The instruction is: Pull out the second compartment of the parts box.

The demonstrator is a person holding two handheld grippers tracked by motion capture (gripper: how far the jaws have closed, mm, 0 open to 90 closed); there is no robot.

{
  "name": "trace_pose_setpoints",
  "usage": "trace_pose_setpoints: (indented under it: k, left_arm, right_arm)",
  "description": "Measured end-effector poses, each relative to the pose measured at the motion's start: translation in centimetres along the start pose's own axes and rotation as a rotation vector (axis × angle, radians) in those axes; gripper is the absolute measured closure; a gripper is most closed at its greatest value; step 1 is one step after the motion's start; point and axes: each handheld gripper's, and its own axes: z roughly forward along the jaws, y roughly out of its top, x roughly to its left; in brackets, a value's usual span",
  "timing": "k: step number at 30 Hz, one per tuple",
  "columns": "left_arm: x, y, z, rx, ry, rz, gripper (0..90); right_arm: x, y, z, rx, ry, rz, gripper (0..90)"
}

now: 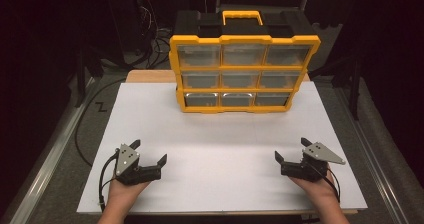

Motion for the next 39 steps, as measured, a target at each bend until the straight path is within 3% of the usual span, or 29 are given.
trace_pose_setpoints:
  k: [4,15,25,29,33,39]
  left_arm:
    - [0.2,0.1,0.0,-0.011,-0.001,-0.031,1.0]
    - [0.3,-0.1,0.3,0.013,0.009,-0.026,0.5]
    - [0.4,-0.2,0.5,0.002,0.008,-0.027,0.5]
    - [0.4,-0.1,0.7,0.004,-0.006,-0.049,0.5]
    - [0.4,-0.1,0.8,0.005,-0.010,-0.058,0.5]
    - [0.4,-0.2,0.7,0.015,-0.001,-0.051,0.5]
  right_arm:
    - [-0.4,-0.2,0.3,0.006,-0.008,-0.006,0.9]
    - [-1.2,0.2,1.5,0.007,-0.044,0.028,0.9]
    - [-2.4,1.5,4.5,0.013,-0.091,0.040,0.9]
    - [-2.4,1.9,6.3,0.052,-0.118,0.039,1.0]
    - [-2.5,2.2,7.9,0.073,-0.117,0.041,1.1]
    - [-2.9,2.5,8.7,0.074,-0.120,0.041,1.1]
